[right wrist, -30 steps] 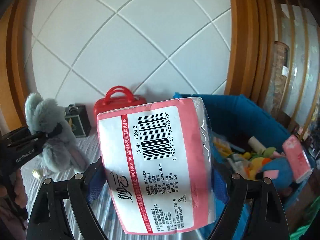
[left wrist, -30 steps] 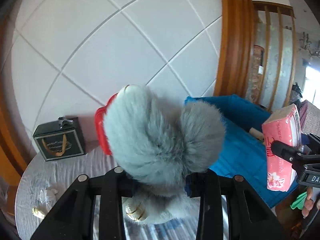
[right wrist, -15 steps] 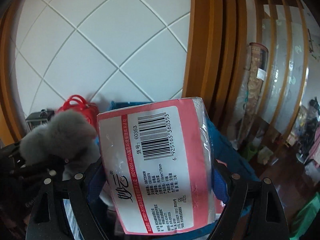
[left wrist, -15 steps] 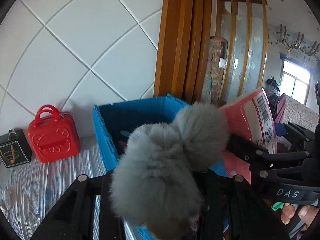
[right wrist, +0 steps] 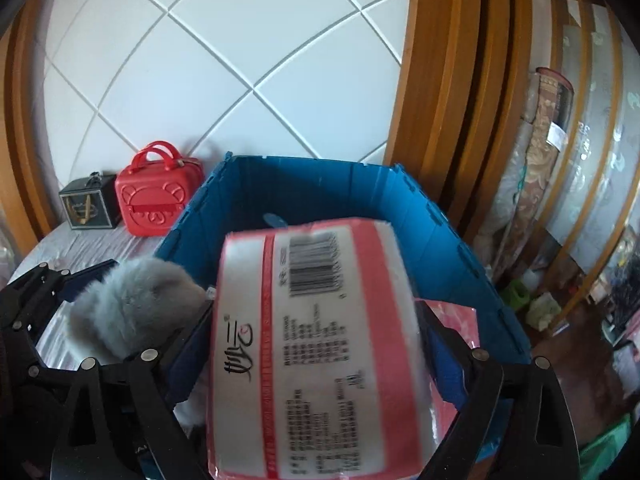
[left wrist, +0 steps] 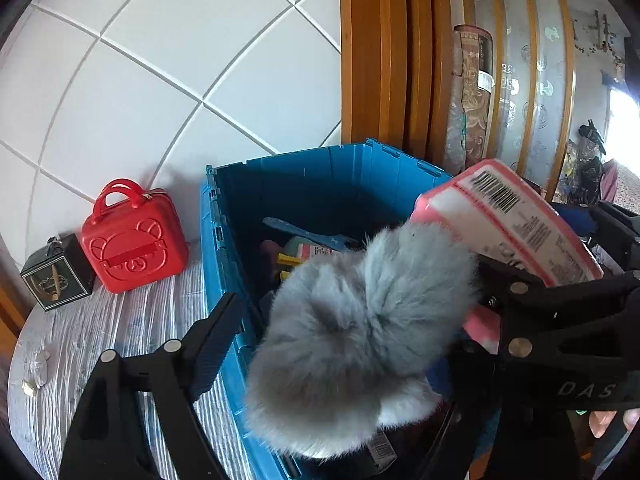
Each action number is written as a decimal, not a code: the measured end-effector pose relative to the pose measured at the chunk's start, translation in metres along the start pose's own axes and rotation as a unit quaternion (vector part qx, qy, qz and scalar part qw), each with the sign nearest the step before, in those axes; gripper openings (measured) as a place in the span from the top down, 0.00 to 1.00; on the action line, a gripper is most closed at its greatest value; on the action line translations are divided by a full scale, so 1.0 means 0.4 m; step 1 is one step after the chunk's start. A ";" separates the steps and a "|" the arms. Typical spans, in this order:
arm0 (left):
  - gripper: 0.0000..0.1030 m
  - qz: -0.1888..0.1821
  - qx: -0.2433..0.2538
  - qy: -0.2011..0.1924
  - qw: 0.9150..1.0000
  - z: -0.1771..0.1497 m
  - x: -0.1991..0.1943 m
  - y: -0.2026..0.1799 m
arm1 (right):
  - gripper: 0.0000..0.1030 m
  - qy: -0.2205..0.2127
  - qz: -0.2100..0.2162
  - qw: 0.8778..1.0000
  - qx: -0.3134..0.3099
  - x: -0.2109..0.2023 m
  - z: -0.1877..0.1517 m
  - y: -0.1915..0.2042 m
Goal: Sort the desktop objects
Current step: 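Open both tools to drop the bunny and tissue pack into the crate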
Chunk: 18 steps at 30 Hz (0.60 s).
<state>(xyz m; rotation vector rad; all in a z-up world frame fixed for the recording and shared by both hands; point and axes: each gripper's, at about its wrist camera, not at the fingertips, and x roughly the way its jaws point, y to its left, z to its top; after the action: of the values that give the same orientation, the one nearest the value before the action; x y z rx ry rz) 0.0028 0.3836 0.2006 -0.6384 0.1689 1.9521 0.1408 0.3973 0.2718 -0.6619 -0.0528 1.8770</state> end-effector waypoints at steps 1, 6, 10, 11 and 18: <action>0.19 -0.003 0.000 0.001 1.000 -0.001 -0.005 0.002 | 0.07 -0.002 0.003 1.000 0.004 -0.007 0.000 0.000; 0.05 -0.004 0.003 -0.015 1.000 -0.024 -0.059 0.022 | 0.00 -0.028 -0.004 0.999 0.023 -0.079 -0.012 0.000; 0.01 -0.001 -0.001 -0.037 0.999 -0.043 -0.116 0.048 | 0.00 -0.039 -0.019 0.999 0.025 -0.138 -0.026 0.014; 0.01 0.001 -0.004 -0.040 0.999 -0.048 -0.129 0.053 | 0.00 -0.043 -0.024 0.998 0.025 -0.152 -0.033 0.018; 0.01 0.004 -0.017 -0.047 0.999 -0.095 -0.198 0.084 | 0.00 -0.064 -0.061 0.996 0.032 -0.245 -0.102 0.051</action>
<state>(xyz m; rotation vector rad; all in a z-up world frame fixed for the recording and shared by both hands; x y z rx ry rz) 0.0132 0.2898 0.2028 -0.5662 0.0808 1.9925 0.1671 0.2926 0.2712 -0.4831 -0.1139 1.7946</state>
